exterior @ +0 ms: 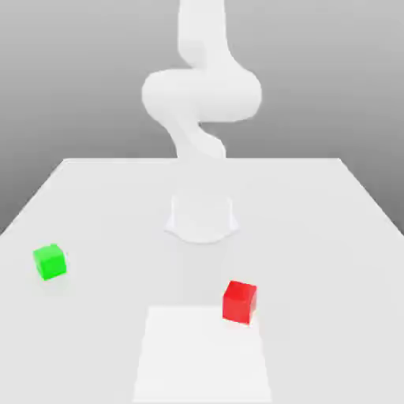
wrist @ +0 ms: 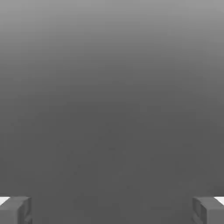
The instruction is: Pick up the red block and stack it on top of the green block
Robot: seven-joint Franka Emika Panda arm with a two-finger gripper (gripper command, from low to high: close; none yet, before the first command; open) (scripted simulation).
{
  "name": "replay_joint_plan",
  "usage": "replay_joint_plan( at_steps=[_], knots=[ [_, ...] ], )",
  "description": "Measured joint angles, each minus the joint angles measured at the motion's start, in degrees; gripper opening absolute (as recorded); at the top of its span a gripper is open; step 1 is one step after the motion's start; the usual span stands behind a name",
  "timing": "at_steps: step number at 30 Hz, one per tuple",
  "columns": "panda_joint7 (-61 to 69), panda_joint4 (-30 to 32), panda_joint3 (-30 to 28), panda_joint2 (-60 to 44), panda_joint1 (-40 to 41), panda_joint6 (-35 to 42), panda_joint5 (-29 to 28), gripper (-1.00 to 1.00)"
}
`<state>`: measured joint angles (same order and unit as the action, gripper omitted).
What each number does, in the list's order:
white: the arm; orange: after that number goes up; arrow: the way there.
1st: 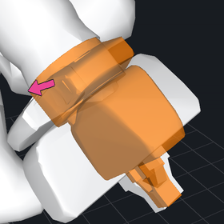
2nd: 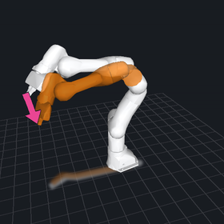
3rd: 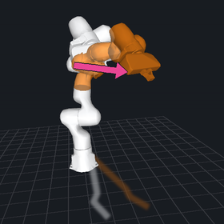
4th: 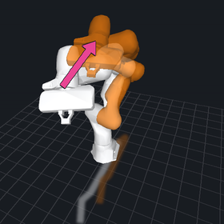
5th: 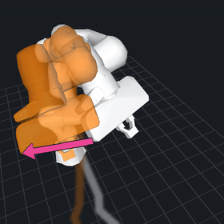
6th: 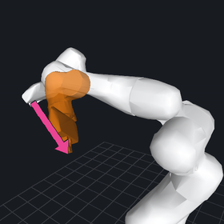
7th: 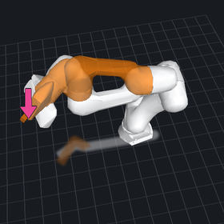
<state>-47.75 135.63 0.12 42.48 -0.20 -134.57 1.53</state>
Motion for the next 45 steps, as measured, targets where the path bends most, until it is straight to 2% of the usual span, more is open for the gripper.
replay_joint_plan(
  at_steps=[9,15,19,21,24,25,32,37,41,45],
  knots=[
    [-9.5,16.6,4.2,-14.5,-0.9,-11.8,4.9,0.00],
    [-19.4,28.8,9.5,-25.7,-1.1,-21.0,5.3,0.00],
    [-27.7,32.4,11.8,-40.0,-0.1,-32.0,0.4,0.00],
    [-31.0,32.2,10.3,-44.8,-0.7,-35.9,-3.7,0.00],
    [-34.9,31.6,4.5,-50.7,-5.2,-41.0,-8.7,0.00],
    [-35.5,31.5,3.2,-52.1,-6.4,-42.1,-9.4,-1.00],
    [-35.6,31.5,2.9,-52.1,-6.6,-42.2,-9.6,-1.00],
    [-30.2,32.5,7.1,-43.8,-4.5,-35.1,-2.2,-1.00],
    [-28.3,33.7,6.4,-36.5,-6.0,-28.9,0.7,-1.00],
    [-26.2,32.6,0.5,-34.1,0.5,-25.8,-1.2,-1.00]
  ],
)
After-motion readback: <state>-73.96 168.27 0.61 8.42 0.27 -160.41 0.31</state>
